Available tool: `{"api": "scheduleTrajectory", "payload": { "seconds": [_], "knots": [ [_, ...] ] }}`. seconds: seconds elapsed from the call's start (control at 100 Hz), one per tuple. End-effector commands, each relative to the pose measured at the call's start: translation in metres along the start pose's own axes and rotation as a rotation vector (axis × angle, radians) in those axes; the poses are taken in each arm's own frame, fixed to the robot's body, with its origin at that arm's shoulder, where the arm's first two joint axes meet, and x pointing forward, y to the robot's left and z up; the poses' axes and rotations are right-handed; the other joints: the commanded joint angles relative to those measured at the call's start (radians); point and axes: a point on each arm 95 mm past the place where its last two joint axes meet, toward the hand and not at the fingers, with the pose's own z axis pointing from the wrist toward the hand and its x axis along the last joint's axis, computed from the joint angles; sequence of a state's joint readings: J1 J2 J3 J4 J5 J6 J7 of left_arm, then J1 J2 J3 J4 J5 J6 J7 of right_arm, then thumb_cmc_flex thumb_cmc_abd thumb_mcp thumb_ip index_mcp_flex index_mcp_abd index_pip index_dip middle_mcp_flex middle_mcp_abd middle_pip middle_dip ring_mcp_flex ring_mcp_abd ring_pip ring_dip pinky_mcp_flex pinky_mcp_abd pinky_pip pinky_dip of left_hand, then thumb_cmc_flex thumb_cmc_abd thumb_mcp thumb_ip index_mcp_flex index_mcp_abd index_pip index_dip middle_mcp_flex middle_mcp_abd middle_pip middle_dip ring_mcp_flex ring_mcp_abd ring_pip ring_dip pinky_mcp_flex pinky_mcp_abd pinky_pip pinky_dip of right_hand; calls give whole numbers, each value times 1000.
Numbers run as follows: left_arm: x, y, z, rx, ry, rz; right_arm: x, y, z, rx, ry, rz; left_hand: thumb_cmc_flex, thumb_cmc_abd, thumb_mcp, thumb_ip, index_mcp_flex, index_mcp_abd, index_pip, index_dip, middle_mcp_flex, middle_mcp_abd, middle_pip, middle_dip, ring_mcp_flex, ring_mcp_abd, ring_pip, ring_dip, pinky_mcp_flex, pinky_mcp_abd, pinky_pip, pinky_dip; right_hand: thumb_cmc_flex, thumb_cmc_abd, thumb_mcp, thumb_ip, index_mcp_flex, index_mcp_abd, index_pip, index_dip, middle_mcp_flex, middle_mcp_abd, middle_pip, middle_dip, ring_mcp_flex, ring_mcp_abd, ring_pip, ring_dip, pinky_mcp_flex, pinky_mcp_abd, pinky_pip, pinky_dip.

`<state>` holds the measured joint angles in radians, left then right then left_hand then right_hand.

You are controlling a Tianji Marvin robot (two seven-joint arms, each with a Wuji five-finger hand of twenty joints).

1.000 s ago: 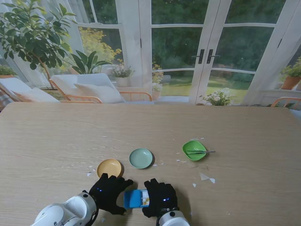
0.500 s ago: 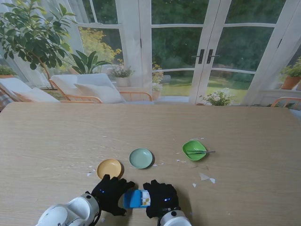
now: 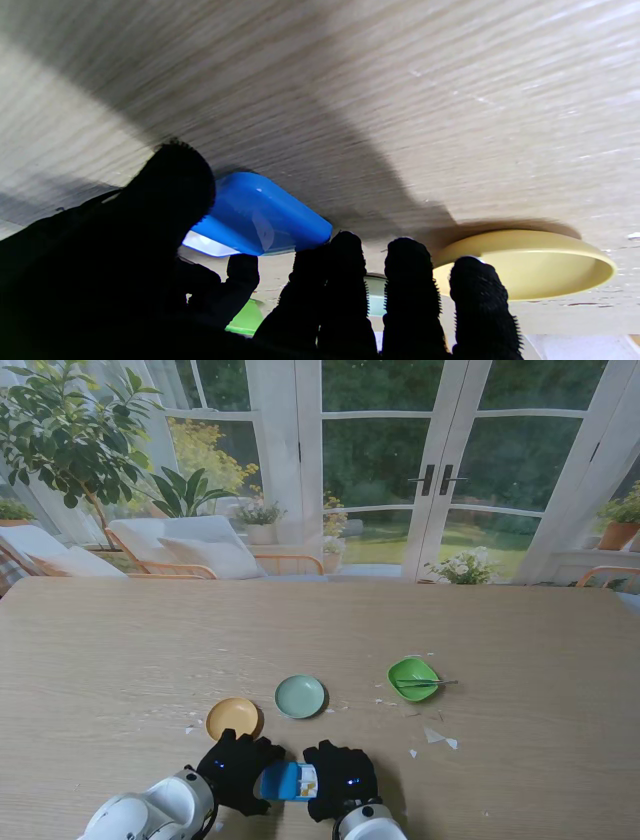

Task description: Refill the pill box with tweezers

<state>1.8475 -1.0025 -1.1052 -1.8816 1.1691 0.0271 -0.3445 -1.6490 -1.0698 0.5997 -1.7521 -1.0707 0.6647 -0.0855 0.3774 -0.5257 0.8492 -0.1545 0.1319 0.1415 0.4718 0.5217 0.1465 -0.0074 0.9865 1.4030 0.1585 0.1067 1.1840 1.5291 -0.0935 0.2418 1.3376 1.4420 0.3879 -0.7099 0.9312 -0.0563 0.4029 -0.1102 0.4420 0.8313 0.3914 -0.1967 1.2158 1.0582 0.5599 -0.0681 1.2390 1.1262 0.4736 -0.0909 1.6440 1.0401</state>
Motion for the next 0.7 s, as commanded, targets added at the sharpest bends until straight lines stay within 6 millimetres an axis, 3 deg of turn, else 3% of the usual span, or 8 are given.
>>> {"api": "scheduleTrajectory", "payload": {
  "seconds": [0.0,0.09,0.3,0.69],
  "knots": [
    [1,5,0,-23,0,-3,5,-3,-2,23,9,10,28,-7,17,3,6,40,-3,-23,-20,-25,14,-9,-9,-4,2,41,2,-1,23,38,1,10,34,-12,54,-59,101,43,10,-28,29,14,23,-20,21,13,7,-26,56,29],
    [1,4,-1,-27,1,-2,5,-3,-2,25,8,9,38,-7,24,7,14,36,-8,-31,-21,-23,14,-10,-9,-2,1,41,2,-1,21,36,2,9,36,-12,55,-62,102,43,11,-29,28,14,24,-20,22,12,8,-26,56,29],
    [2,3,-1,-28,2,-4,6,-4,-2,27,10,11,78,16,60,42,-2,-7,226,103,-21,-28,16,-14,-2,-5,2,41,2,1,22,29,5,12,43,-10,67,-67,113,46,17,-28,30,15,29,-20,24,12,11,-25,58,30],
    [12,-1,2,-21,20,-20,9,-6,0,29,26,17,152,70,81,62,-14,-20,387,211,-18,-26,18,-8,12,1,5,41,8,2,23,27,6,15,60,-7,94,-76,144,55,28,-25,29,15,37,-17,28,10,15,-21,61,30]
  ]
}}
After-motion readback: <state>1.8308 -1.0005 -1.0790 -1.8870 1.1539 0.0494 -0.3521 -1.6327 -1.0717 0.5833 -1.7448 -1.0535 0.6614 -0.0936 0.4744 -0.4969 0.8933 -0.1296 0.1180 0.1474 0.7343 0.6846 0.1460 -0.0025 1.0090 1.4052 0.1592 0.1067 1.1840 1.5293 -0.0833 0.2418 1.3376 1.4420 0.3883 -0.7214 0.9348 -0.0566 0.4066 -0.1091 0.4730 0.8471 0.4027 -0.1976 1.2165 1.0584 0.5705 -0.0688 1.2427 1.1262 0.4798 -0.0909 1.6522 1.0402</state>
